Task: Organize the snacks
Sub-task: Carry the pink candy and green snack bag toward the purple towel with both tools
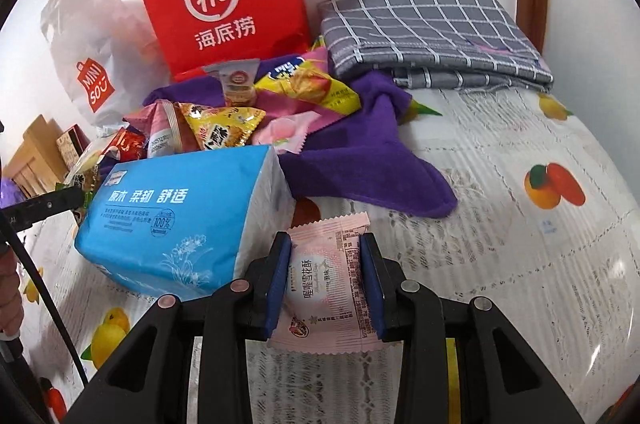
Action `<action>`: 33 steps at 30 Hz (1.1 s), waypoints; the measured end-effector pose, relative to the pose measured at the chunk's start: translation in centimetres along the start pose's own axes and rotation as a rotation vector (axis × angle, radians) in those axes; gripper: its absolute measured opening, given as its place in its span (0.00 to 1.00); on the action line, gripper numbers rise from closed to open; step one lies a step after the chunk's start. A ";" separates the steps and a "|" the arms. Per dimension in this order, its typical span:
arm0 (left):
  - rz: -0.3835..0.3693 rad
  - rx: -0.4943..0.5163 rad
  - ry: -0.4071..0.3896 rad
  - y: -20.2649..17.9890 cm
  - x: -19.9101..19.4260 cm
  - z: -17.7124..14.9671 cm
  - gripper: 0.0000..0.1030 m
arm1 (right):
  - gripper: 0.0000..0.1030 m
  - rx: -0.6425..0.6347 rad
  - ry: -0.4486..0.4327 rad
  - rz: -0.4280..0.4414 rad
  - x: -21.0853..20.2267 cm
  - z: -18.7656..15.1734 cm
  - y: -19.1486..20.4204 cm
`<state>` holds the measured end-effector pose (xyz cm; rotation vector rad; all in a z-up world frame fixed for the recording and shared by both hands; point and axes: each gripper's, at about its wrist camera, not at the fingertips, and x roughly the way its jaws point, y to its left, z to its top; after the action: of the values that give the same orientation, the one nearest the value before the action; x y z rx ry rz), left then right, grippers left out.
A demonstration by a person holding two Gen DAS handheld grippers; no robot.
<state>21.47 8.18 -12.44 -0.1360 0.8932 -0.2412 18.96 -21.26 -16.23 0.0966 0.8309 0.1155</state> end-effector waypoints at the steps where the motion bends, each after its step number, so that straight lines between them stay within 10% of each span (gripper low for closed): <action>1: -0.001 -0.005 -0.002 0.1 -0.1 0.0 0.44 | 0.34 0.009 0.001 0.004 -0.1 0.1 -0.2; 33: -0.109 0.083 -0.046 -6.1 -8.0 3.3 0.44 | 0.34 -0.092 -0.133 0.021 -10.4 3.8 2.1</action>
<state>18.34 4.49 -3.07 -0.1127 0.8295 -0.3746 14.67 -20.77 -5.76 0.0258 0.6906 0.1652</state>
